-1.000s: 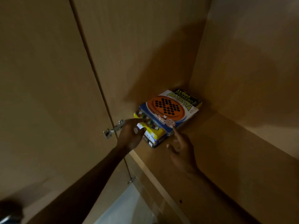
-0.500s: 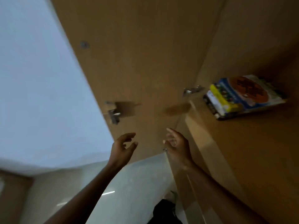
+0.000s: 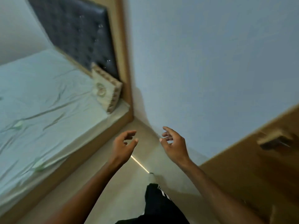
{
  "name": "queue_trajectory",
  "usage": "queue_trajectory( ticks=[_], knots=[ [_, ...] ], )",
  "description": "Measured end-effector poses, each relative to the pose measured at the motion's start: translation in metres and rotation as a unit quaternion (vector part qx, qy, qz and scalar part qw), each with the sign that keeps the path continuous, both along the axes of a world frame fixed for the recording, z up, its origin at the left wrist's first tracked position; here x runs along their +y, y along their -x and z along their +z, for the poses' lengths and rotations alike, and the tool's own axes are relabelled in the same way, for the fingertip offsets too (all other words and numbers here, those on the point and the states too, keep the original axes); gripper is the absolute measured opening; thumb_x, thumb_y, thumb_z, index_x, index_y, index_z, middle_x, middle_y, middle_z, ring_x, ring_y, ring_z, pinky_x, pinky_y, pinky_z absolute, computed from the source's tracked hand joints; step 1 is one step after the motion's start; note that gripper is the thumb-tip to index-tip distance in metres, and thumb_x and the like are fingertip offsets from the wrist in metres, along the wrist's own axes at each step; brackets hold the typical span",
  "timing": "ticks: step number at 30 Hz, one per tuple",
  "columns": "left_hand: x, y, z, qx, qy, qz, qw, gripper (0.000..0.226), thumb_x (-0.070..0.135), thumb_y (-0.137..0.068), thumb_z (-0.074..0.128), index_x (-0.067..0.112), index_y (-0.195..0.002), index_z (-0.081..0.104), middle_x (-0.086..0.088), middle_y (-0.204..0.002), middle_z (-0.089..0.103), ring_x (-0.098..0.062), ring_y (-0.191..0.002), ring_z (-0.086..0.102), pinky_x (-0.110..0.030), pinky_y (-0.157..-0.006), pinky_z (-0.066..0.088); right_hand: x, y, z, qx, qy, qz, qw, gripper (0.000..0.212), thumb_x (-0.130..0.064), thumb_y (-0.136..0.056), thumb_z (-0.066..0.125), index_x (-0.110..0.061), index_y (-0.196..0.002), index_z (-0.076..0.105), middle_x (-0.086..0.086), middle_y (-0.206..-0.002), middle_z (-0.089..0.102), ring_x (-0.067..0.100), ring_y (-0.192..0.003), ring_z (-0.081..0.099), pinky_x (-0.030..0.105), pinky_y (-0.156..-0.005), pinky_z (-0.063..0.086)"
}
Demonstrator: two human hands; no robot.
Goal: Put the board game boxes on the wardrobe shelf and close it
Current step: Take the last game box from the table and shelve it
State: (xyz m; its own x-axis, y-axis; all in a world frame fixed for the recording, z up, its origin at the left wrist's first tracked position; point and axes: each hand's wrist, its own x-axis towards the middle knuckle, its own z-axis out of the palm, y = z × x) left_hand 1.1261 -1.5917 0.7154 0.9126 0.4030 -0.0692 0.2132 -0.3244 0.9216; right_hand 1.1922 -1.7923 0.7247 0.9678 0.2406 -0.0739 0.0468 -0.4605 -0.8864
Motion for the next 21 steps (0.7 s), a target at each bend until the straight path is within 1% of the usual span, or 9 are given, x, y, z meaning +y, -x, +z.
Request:
queue_trajectory(
  ticks=[3, 6, 7, 10, 12, 15, 16, 19, 21],
  knots=[
    [0.055, 0.018, -0.004, 0.004, 0.005, 0.084, 0.996, 0.028, 0.017, -0.085, 0.069, 0.025, -0.112, 0.066, 0.011, -0.109, 0.066, -0.005, -0.101, 0.061, -0.032, -0.084, 0.053, 0.077, -0.012, 0.0, 0.012, 0.0, 0.088, 0.996, 0.049, -0.02, -0.085, 0.065, -0.024, -0.132, 0.054, -0.006, -0.103, 0.064, 0.004, -0.09, 0.062, 0.024, -0.082, 0.053],
    [0.115, 0.035, -0.009, 0.015, 0.0, 0.157, 0.988, 0.029, 0.015, -0.085, 0.069, 0.021, -0.113, 0.067, 0.01, -0.107, 0.067, -0.003, -0.099, 0.061, -0.026, -0.081, 0.052, 0.157, -0.023, -0.005, 0.016, 0.004, 0.171, 0.985, 0.048, -0.018, -0.085, 0.065, -0.026, -0.131, 0.054, -0.007, -0.101, 0.064, 0.002, -0.087, 0.061, 0.021, -0.079, 0.053],
    [0.147, 0.044, -0.013, 0.018, 0.002, 0.194, 0.981, 0.029, 0.015, -0.085, 0.07, 0.021, -0.113, 0.067, 0.01, -0.105, 0.067, -0.001, -0.097, 0.062, -0.023, -0.079, 0.051, 0.2, -0.026, -0.008, 0.021, 0.0, 0.209, 0.978, 0.048, -0.018, -0.085, 0.066, -0.026, -0.131, 0.054, -0.007, -0.1, 0.063, 0.003, -0.086, 0.061, 0.021, -0.077, 0.052],
    [0.206, 0.065, -0.015, 0.031, 0.023, 0.277, 0.96, 0.027, 0.013, -0.085, 0.07, 0.022, -0.11, 0.067, 0.013, -0.1, 0.066, 0.001, -0.093, 0.062, -0.019, -0.077, 0.052, 0.283, -0.03, -0.016, 0.019, 0.001, 0.287, 0.958, 0.048, -0.017, -0.083, 0.067, -0.023, -0.129, 0.056, -0.007, -0.097, 0.064, 0.005, -0.085, 0.063, 0.025, -0.078, 0.054],
    [0.246, 0.09, -0.018, 0.031, 0.044, 0.348, 0.936, 0.027, 0.013, -0.085, 0.07, 0.023, -0.11, 0.067, 0.013, -0.099, 0.067, 0.001, -0.092, 0.063, -0.023, -0.08, 0.056, 0.345, -0.022, -0.019, 0.018, 0.019, 0.352, 0.936, 0.047, -0.018, -0.084, 0.067, -0.021, -0.129, 0.056, -0.007, -0.098, 0.065, 0.005, -0.087, 0.063, 0.025, -0.08, 0.056],
    [0.289, 0.133, -0.02, 0.028, 0.057, 0.436, 0.898, 0.027, 0.014, -0.085, 0.07, 0.025, -0.11, 0.067, 0.012, -0.1, 0.068, -0.003, -0.092, 0.064, -0.029, -0.083, 0.055, 0.421, -0.002, -0.021, 0.013, 0.038, 0.446, 0.894, 0.048, -0.019, -0.085, 0.067, -0.022, -0.13, 0.055, -0.005, -0.101, 0.064, 0.007, -0.088, 0.063, 0.03, -0.081, 0.057],
    [0.3, 0.154, -0.023, 0.027, 0.062, 0.476, 0.877, 0.027, 0.015, -0.085, 0.07, 0.025, -0.11, 0.067, 0.011, -0.1, 0.069, -0.004, -0.093, 0.064, -0.03, -0.084, 0.055, 0.448, 0.011, -0.022, 0.01, 0.042, 0.482, 0.875, 0.048, -0.018, -0.084, 0.068, -0.022, -0.13, 0.055, -0.005, -0.101, 0.065, 0.007, -0.087, 0.063, 0.03, -0.081, 0.057],
    [0.32, 0.207, -0.028, 0.025, 0.076, 0.565, 0.821, 0.029, 0.018, -0.086, 0.069, 0.025, -0.114, 0.067, 0.012, -0.103, 0.069, -0.002, -0.096, 0.063, -0.03, -0.084, 0.055, 0.512, 0.053, -0.025, -0.001, 0.053, 0.566, 0.823, 0.048, -0.016, -0.084, 0.068, -0.023, -0.13, 0.056, -0.005, -0.1, 0.066, 0.005, -0.085, 0.063, 0.026, -0.08, 0.055],
    [0.33, 0.243, -0.032, 0.02, 0.091, 0.62, 0.779, 0.029, 0.02, -0.086, 0.068, 0.026, -0.115, 0.067, 0.012, -0.104, 0.068, -0.002, -0.098, 0.063, -0.029, -0.085, 0.055, 0.554, 0.088, -0.029, -0.012, 0.054, 0.62, 0.782, 0.047, -0.014, -0.084, 0.067, -0.024, -0.129, 0.057, -0.007, -0.1, 0.066, 0.002, -0.086, 0.063, 0.019, -0.078, 0.054]
  ],
)
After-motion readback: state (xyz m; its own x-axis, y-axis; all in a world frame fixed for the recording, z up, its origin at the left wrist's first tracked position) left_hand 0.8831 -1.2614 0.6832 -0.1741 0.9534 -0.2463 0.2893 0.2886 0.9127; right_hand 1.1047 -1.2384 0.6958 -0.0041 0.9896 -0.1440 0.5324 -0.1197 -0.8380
